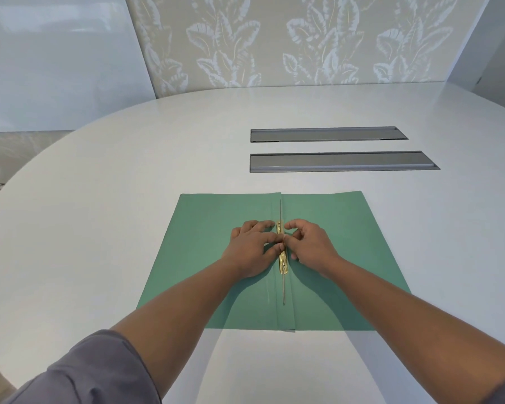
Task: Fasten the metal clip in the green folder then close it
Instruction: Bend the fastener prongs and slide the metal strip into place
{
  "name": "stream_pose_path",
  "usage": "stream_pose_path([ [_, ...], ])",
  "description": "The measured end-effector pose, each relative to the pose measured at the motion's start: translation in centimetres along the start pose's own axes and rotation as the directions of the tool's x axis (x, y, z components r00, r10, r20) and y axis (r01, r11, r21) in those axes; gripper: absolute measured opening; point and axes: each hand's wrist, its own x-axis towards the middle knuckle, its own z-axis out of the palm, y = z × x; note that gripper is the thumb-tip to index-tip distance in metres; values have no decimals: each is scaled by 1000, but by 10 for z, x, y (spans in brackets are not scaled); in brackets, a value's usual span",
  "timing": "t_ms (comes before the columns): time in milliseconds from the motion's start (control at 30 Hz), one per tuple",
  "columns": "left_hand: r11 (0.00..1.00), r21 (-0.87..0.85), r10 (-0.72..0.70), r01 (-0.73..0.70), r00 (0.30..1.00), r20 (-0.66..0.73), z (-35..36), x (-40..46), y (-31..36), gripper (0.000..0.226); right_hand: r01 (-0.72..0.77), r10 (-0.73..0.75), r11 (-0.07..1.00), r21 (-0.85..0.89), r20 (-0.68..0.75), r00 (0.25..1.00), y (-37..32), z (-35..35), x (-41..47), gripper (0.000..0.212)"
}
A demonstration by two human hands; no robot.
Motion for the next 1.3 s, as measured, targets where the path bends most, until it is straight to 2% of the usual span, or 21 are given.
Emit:
stream_pose_path([
  [167,1000,-6,-1,1,1000,-4,1,0,0,41,16,-14,999,49,-38,999,-3,3,16,17],
  [267,1000,1,5,-5,1000,-9,1,1,-2,42,29,-27,998,54,-39,999,-5,4,26,3],
  [400,1000,-14,0,0,1000,-12,1,0,-2,44,20,-21,997,75,21,1000,-8,-2,39,10],
  [733,999,-34,11,-12,1000,-27,1,-1,-2,42,93,-85,990,-110,76,994,-10,-3,63,8],
  [933,999,-40,-8,8,1000,-13,0,0,-2,40,42,-36,989,-145,46,998,-15,2,68,7],
  [1100,1000,-30,3,-4,1000,-31,1,-2,-1,43,-33,35,995,-90,25,999,-16,0,69,10],
  [1300,1000,-9,13,-13,999,-42,2,-2,-1,46,-96,96,995,-9,69,993,-17,-5,68,7],
])
